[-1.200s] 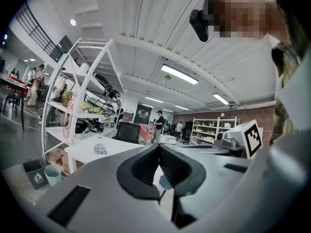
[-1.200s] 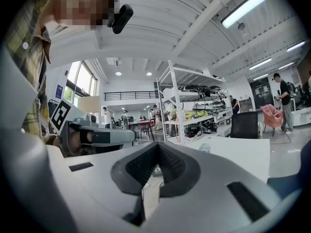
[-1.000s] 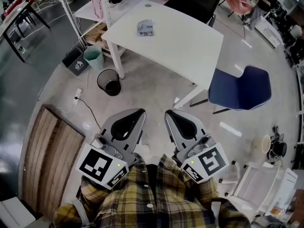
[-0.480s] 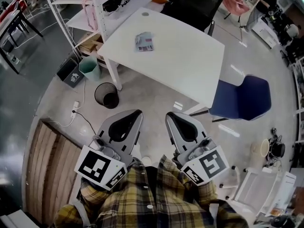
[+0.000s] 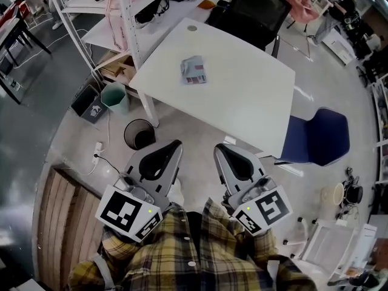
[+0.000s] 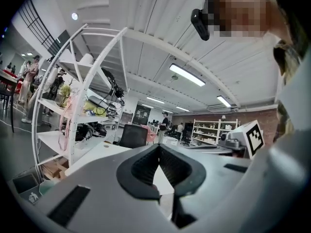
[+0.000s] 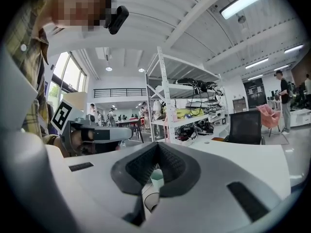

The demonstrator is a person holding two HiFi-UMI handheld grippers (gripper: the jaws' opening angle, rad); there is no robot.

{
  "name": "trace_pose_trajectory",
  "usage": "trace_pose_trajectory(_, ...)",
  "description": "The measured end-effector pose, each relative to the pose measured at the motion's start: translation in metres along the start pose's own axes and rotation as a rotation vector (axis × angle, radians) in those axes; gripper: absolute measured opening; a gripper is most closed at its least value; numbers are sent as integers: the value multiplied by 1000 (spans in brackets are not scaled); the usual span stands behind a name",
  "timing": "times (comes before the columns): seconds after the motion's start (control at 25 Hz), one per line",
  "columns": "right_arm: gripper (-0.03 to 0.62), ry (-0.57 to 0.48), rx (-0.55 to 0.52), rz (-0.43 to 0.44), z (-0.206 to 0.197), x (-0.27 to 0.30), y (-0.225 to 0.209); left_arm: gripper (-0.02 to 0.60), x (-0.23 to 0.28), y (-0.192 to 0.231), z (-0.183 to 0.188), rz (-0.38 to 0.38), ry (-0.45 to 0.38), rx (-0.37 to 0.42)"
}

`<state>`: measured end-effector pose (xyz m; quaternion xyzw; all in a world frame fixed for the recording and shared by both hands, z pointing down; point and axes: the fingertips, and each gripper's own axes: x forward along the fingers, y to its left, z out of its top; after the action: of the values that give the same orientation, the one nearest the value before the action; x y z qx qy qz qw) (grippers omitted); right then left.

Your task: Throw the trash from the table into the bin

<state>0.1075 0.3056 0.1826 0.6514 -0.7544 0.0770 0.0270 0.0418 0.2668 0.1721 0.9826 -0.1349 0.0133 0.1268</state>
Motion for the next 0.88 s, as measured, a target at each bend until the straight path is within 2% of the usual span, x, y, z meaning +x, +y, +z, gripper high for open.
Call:
trace_pose_trajectory(0.36, -2, 44, 33, -50, -9, 41, -11, 8, 15, 42, 7, -40, 11, -12)
trace_pose_trajectory(0.56, -2, 68, 50, -59, -14, 65, -30, 8, 28, 75, 0, -4, 23, -49)
trace_pose_trajectory(0.88, -2, 114, 61, -21, -21, 124, -78, 8, 74, 128, 6, 55, 28, -60)
